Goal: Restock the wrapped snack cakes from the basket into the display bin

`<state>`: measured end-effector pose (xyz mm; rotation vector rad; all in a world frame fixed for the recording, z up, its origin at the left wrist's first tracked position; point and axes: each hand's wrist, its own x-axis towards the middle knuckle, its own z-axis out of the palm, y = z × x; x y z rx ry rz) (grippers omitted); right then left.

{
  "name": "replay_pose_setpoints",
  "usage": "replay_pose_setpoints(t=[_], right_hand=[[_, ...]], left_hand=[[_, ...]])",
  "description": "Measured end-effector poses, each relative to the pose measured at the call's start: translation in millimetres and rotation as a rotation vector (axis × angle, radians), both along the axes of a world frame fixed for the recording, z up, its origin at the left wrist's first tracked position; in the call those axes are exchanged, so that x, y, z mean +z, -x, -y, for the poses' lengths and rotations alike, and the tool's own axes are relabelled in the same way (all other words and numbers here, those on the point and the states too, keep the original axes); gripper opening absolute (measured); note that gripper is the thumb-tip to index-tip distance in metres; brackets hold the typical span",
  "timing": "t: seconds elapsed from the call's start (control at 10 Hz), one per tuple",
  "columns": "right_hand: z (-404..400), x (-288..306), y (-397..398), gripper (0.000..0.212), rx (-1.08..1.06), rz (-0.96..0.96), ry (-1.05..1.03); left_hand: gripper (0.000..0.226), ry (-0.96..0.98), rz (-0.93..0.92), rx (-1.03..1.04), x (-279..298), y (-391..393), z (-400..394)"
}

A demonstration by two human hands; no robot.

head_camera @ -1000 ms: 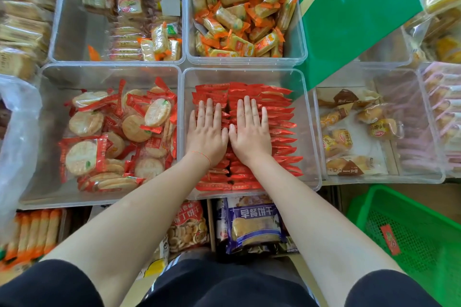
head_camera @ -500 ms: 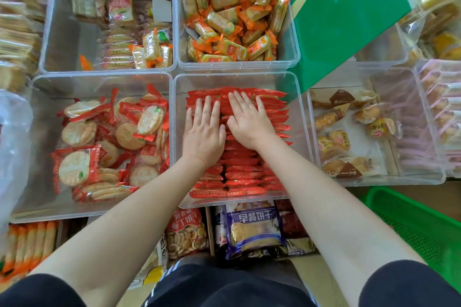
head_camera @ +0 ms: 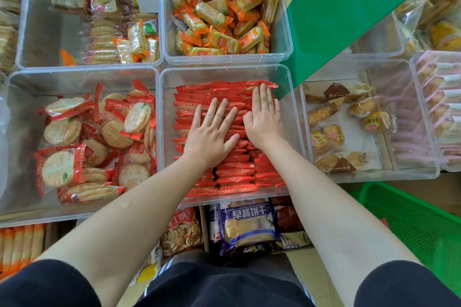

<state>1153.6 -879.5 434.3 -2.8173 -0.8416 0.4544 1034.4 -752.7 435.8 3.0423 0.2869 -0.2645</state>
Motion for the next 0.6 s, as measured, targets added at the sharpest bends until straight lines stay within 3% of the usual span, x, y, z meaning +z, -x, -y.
replay_pose_setpoints(t=[0.2, 0.3, 0.4, 0.5, 0.6], right_hand=[[29, 28, 8, 0.063, 0.089, 0.026, -0.104], [42, 28, 26, 0.064, 0.166, 0.026, -0.036], [48, 27, 34, 0.064, 0.210, 0.015, 0.089], [40, 45, 32, 0.061, 0.178, 0.005, -0.011], [33, 87, 26, 0.055, 0.043, 0.042, -0.349]], left_hand=[[0.073, 0.020, 0.036, -0.060, 14, 0, 5], [0.078, 0.007, 0.010, -0.169, 13, 16, 12], [0.079, -0.005, -0.099, -0.148, 18, 20, 15], [0.074, 0.063, -0.084, -0.133, 41, 15, 10], [0.066, 0.269, 0.202, 0.037, 82, 17, -6]])
